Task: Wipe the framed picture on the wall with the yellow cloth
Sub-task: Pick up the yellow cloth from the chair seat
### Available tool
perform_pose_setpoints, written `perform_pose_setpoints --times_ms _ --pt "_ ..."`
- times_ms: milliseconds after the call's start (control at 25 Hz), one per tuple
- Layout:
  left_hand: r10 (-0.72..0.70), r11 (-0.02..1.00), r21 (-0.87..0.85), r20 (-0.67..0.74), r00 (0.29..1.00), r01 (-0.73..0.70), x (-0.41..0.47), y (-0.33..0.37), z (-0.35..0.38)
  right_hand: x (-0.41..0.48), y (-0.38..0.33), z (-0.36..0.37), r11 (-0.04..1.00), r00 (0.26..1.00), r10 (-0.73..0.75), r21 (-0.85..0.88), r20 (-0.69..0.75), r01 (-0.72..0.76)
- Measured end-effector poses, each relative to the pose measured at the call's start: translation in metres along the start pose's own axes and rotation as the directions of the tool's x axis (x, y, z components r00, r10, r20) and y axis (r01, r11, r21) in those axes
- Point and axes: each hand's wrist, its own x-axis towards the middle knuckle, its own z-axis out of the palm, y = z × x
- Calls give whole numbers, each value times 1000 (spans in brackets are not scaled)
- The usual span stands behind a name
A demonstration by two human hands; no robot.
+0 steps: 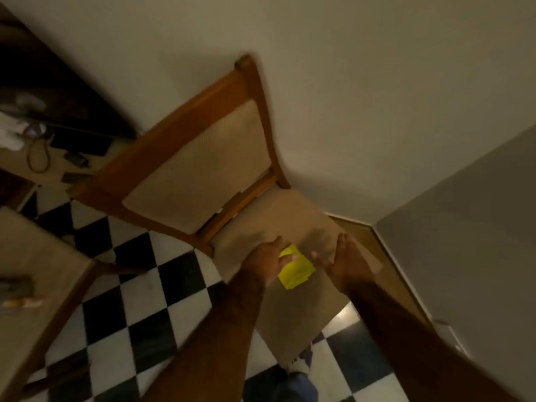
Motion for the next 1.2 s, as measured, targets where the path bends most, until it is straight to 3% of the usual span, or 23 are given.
perform_pose_setpoints --times_ms 160,240,360,520,640,800,920,1080,1200 --pt "-168 982 -75 72 983 174 38 -47 57 41 19 69 986 971 65 137 228 -98" --pt "-210 970 -114 56 976 216 51 -63 82 56 24 98 978 972 -6 206 234 -43" --pt "-219 965 -147 8 976 217 65 -74 106 74 31 128 985 974 -61 169 216 24" --pt "-314 924 -257 -85 946 283 74 -79 123 85 36 141 964 979 -19 264 201 -35" --pt "-387 845 -431 -87 918 315 71 -72 118 82 41 128 918 966 63 365 249 -154" --pt "-418 734 -630 -125 900 254 57 -37 87 65 34 74 757 947 178 578 266 -305" --pt "-407 655 -745 -208 889 126 44 -2 56 48 20 21 649 958 213 704 193 -286" --pt "-297 735 -677 -361 884 -30 26 50 7 17 4 -56 508 961 161 816 227 -278" --pt "-200 737 -655 -448 871 -168 8 96 -31 -10 -3 -121 469 976 101 856 191 -216"
